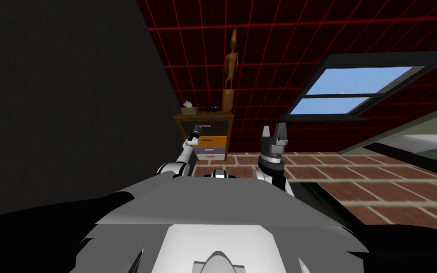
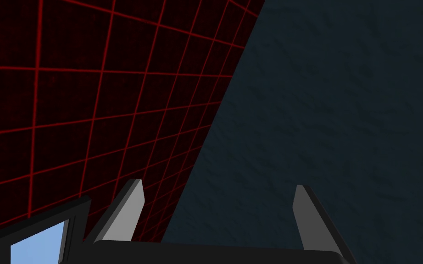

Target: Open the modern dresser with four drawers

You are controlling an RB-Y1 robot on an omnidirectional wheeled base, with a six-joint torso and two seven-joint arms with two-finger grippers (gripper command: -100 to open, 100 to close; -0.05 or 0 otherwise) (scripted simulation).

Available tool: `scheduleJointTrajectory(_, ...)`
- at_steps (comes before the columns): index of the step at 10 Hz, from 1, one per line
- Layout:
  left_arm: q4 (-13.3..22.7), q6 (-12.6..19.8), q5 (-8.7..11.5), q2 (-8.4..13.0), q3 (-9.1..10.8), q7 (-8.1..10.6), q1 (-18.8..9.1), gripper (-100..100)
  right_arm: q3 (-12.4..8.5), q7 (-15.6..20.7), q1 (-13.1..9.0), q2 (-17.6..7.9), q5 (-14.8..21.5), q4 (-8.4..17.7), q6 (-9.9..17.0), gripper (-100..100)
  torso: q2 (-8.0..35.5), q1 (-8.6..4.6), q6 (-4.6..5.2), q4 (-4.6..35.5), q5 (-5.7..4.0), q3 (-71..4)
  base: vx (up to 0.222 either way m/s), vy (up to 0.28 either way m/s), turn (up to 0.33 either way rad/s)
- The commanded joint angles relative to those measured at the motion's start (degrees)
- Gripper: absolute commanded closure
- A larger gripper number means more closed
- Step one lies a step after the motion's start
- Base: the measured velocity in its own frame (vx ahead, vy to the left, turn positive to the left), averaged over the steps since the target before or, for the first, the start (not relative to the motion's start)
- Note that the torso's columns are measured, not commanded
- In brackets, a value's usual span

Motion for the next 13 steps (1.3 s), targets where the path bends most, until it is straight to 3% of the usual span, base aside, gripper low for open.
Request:
scheduleJointTrajectory(1,-2.5,0.7,0.0,-0.3,-0.33,0.14,3.0,100,0.0,0.0,0.0,0.0,0.0,0.0,0.0,0,0.2,0.05,-0.1,0.0,0.02,0.1,0.004,-0.005,-0.004)
scheduleJointTrajectory(2,-5.4,2.6,0.0,-1.6,-0.91,-0.39,4.6,100,0.0,0.0,0.0,0.0,0.0,0.0,0.0,0,0.3,0.09,-0.16,0.1,0.04,0.2,0.071,0.004,-0.004)
scheduleJointTrajectory(5,-11.0,3.1,0.0,-1.6,-0.91,-0.39,8.4,100,0.0,0.0,0.0,0.0,0.0,0.0,0.0,0,0.0,-0.09,0.11,0.0,-0.03,0.0,0.054,0.011,-0.011)
scheduleJointTrajectory(7,-11.4,3.1,0.0,-1.6,-0.91,-0.39,9.6,100,0.0,0.0,0.0,0.0,0.0,0.0,0.0,0,0.3,0.0,-0.1,0.0,0.03,0.2,0.005,-0.004,-0.007)
scheduleJointTrajectory(8,-14.8,4.8,0.0,-3.0,-1.5,-0.92,11.6,100,0.0,0.0,0.0,0.0,0.0,0.0,0.0,0,0.4,0.06,-0.16,0.1,0.04,0.3,0.068,0.017,0.002)
scheduleJointTrajectory(11,-20.4,5.6,0.0,-3.0,-1.5,-0.92,15.4,100,0.0,0.0,0.0,0.0,0.0,0.0,0.0,0,0.2,-0.05,-0.02,0.1,-0.03,0.1,0.054,0.011,-0.012)
scheduleJointTrajectory(13,-20.4,5.6,0.0,-3.0,-1.5,-0.92,16.2,100,0.0,0.0,0.0,0.0,0.0,0.0,0.0,0,0.4,-0.07,-0.1,0.1,0.0,0.3,0.004,-0.01,-0.01)
